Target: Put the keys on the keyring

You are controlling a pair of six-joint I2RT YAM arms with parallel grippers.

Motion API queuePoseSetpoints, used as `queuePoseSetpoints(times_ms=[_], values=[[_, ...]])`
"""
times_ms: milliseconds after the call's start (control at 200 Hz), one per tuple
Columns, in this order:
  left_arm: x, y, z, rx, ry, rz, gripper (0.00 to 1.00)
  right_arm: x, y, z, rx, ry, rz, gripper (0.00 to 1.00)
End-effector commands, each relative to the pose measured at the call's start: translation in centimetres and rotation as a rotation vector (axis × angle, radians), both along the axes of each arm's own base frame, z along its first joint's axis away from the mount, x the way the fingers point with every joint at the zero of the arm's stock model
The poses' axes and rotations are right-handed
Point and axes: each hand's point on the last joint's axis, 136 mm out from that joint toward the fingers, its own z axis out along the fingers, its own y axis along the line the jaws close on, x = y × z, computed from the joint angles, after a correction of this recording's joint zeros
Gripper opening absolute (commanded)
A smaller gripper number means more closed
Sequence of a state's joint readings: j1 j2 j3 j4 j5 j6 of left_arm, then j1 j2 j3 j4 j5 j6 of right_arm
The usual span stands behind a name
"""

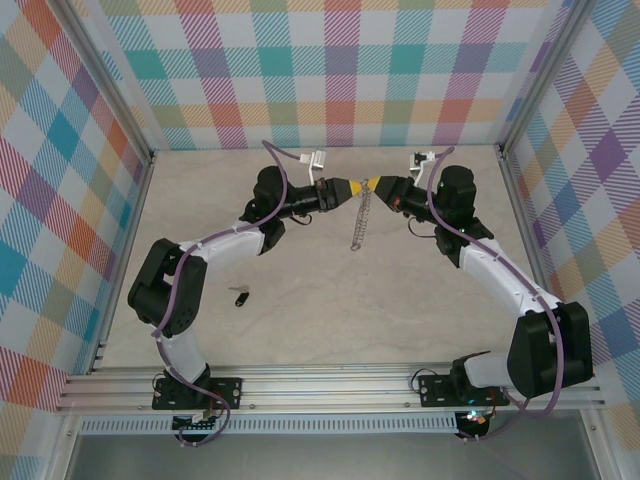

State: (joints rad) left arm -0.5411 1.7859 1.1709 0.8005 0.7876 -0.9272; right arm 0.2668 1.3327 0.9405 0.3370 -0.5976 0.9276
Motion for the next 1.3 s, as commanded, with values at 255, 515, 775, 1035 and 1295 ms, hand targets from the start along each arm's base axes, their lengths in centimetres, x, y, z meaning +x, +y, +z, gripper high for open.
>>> queuePoseSetpoints(times_ms=[255, 515, 775, 1035, 1295], values=[[-1.1, 0.7, 2.8, -0.039, -0.078, 0.012, 0.24, -0.1, -0.7, 1.3, 0.01, -0.063, -0.02, 0.0], [-1.2, 0.5, 2.3, -0.031, -0.066, 0.001, 0.23, -0.1, -0.6, 1.4, 0.013, -0.064, -0.019, 0.0], [-1.3, 0.2, 1.4, 0.0, -0.059, -0.001, 0.21, -0.2, -0.7, 1.5, 0.014, -0.066, -0.018, 0.0], [-1.3, 0.1, 0.8, 0.022, -0.06, 0.001, 0.21, -0.1, -0.6, 1.4, 0.012, -0.062, -0.018, 0.0], [-1.5, 0.0, 1.1, 0.021, -0.069, -0.005, 0.12, 0.0, -0.7, 1.1, 0.011, -0.058, -0.021, 0.0]])
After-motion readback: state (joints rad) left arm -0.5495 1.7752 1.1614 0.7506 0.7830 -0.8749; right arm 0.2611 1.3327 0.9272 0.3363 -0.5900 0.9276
